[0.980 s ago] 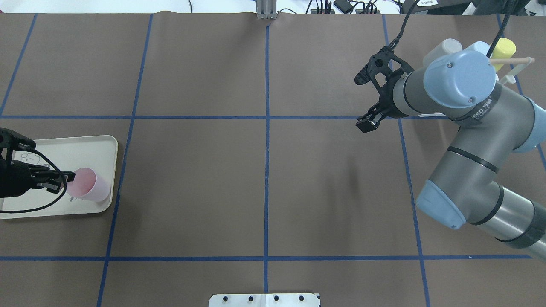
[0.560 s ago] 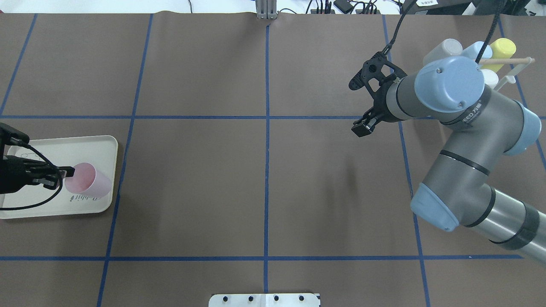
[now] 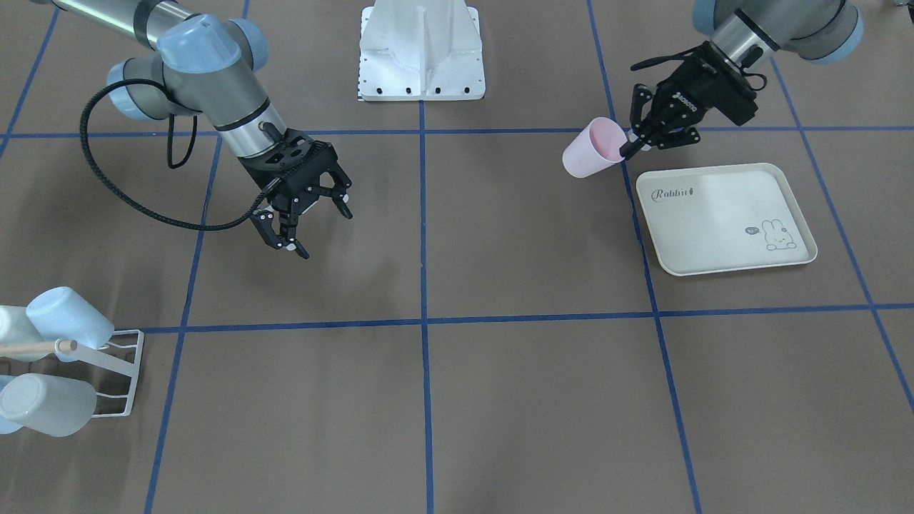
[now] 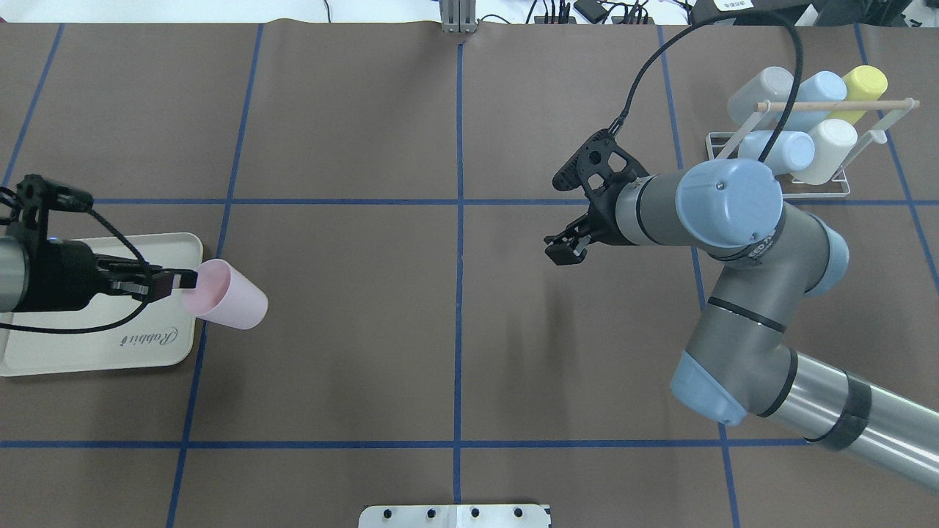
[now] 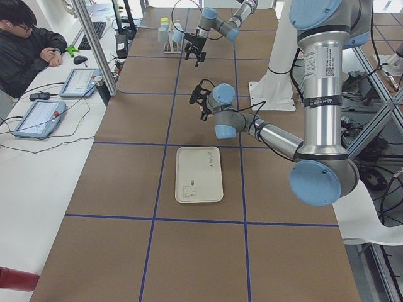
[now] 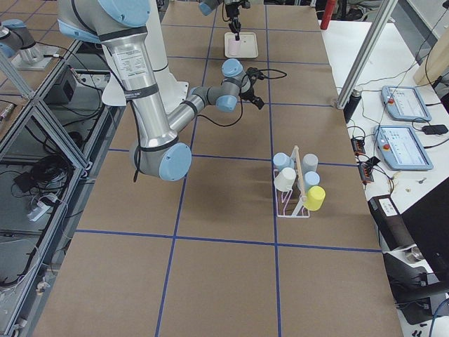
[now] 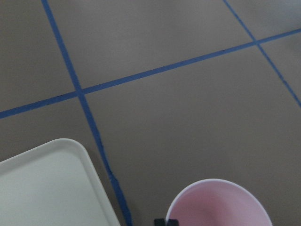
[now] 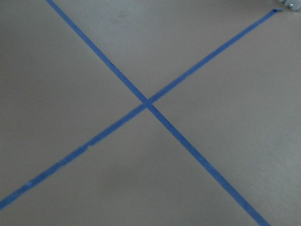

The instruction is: Transfer IKEA cup to right arm and place on rack

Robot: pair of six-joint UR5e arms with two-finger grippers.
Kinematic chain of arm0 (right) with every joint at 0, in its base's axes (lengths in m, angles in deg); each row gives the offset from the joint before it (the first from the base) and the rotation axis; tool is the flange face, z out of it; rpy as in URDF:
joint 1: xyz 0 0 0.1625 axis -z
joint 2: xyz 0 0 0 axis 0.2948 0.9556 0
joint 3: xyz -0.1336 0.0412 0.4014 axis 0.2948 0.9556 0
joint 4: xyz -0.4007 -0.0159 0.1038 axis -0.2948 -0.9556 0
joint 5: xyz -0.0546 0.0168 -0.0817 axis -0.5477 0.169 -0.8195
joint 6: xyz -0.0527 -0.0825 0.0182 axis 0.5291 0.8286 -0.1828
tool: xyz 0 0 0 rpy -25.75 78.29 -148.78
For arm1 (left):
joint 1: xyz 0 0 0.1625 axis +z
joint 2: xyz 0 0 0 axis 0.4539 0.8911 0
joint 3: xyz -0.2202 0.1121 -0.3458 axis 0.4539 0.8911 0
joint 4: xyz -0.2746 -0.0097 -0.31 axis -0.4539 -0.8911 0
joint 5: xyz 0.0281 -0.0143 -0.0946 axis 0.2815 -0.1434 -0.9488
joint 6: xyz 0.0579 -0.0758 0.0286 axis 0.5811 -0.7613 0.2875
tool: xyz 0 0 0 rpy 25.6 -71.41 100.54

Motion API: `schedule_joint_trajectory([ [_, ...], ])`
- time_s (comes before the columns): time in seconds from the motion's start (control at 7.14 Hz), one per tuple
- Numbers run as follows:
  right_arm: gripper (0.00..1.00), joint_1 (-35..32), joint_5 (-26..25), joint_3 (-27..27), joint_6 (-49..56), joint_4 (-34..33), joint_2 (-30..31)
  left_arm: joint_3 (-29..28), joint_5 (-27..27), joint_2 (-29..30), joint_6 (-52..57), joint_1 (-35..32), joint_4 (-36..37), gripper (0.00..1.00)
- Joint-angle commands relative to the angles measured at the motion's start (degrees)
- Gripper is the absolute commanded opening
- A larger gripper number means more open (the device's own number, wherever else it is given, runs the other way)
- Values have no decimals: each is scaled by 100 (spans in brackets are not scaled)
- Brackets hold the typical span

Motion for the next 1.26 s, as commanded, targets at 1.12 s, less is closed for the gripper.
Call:
schedule_joint_trajectory([
  [1.12, 98, 1870, -2125, 743, 613, 3738, -338, -638, 253, 2050, -1781, 829, -17, 0],
])
